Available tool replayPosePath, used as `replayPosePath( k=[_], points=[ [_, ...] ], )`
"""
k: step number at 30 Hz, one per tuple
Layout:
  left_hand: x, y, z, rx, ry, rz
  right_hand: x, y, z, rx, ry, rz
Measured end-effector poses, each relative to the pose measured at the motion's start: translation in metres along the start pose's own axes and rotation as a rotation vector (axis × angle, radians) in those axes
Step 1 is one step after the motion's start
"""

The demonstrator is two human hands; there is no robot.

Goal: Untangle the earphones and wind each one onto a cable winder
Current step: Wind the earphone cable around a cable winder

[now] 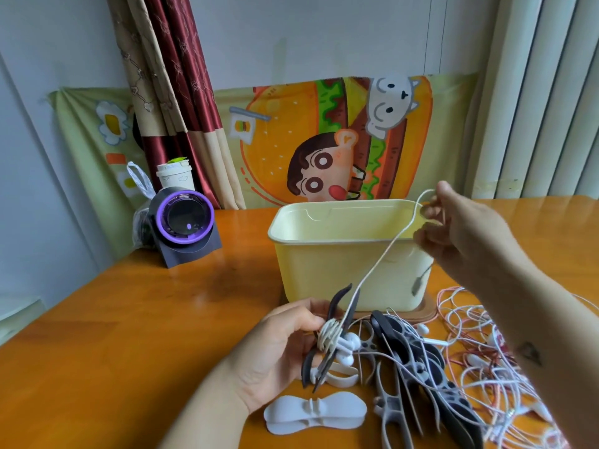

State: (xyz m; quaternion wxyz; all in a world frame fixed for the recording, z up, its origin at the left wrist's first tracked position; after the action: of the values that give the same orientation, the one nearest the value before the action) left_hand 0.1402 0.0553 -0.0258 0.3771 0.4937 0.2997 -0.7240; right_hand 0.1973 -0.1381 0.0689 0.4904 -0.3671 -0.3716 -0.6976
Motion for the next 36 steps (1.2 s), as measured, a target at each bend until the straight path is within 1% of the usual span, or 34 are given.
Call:
replayPosePath(
  k=[2, 3, 4, 5, 9, 11, 12, 15, 16, 17, 19, 21, 22, 25, 27, 30, 34, 36],
  points=[
    [0.002, 0.001, -0.001, 0.0, -0.02, -0.013, -0.027, -0.007, 0.013, 0.08, 0.325, 0.294],
    [0.003, 0.001, -0.001, 0.002, -0.029, -0.019, -0.032, -0.012, 0.019, 0.107, 0.441, 0.38],
    [0.003, 0.001, -0.001, 0.007, -0.038, -0.022, -0.034, -0.014, 0.022, 0.119, 0.504, 0.417],
    [0.003, 0.0, 0.0, 0.013, -0.047, -0.024, -0.034, -0.015, 0.024, 0.122, 0.512, 0.415],
    [-0.003, -0.003, 0.001, 0.006, -0.118, 0.005, -0.031, -0.018, 0.037, 0.182, 0.306, 0.263],
    [-0.012, -0.005, 0.002, -0.001, -0.206, 0.071, -0.032, -0.019, 0.042, 0.202, 0.103, 0.183],
    [-0.02, -0.006, 0.002, 0.001, -0.278, 0.125, -0.028, -0.022, 0.045, 0.219, -0.078, 0.096],
    [-0.039, -0.011, -0.007, -0.025, -0.465, 0.292, -0.012, -0.044, 0.071, 0.347, -0.801, -0.296],
    [-0.044, -0.012, -0.014, -0.051, -0.509, 0.337, -0.016, -0.055, 0.082, 0.417, -0.96, -0.378],
    [-0.048, -0.014, -0.021, -0.082, -0.537, 0.382, -0.024, -0.064, 0.091, 0.496, -1.047, -0.411],
    [-0.055, -0.016, -0.034, -0.16, -0.554, 0.455, -0.046, -0.08, 0.105, 0.655, -1.109, -0.389],
    [-0.054, -0.017, -0.045, -0.261, -0.58, 0.471, -0.061, -0.094, 0.114, 0.783, -1.143, -0.38],
    [-0.051, -0.018, -0.051, -0.323, -0.596, 0.462, -0.063, -0.099, 0.117, 0.818, -1.155, -0.397],
    [-0.041, -0.017, -0.064, -0.465, -0.586, 0.426, -0.054, -0.103, 0.12, 0.828, -1.17, -0.436],
    [-0.039, -0.018, -0.069, -0.509, -0.513, 0.426, -0.046, -0.105, 0.122, 0.823, -1.191, -0.462],
    [-0.041, -0.017, -0.064, -0.504, -0.355, 0.438, -0.04, -0.11, 0.124, 0.837, -1.236, -0.5],
    [-0.043, -0.016, -0.059, -0.49, -0.254, 0.47, -0.038, -0.111, 0.124, 0.842, -1.264, -0.494],
    [-0.047, -0.018, -0.056, -0.504, -0.116, 0.49, -0.035, -0.111, 0.124, 0.837, -1.266, -0.503]
  ],
)
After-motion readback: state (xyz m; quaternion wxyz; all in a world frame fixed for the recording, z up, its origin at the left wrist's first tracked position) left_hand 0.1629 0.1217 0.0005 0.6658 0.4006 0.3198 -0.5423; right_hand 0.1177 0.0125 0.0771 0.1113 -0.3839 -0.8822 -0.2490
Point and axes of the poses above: each hand's wrist, its own y-axis towards the middle knuckle, its own z-axis out of the palm, x = y × z, the point moved 10 cm from there along y, towards the middle knuckle, and after that the axes turned 1 degree about y, right-handed, at the moved point
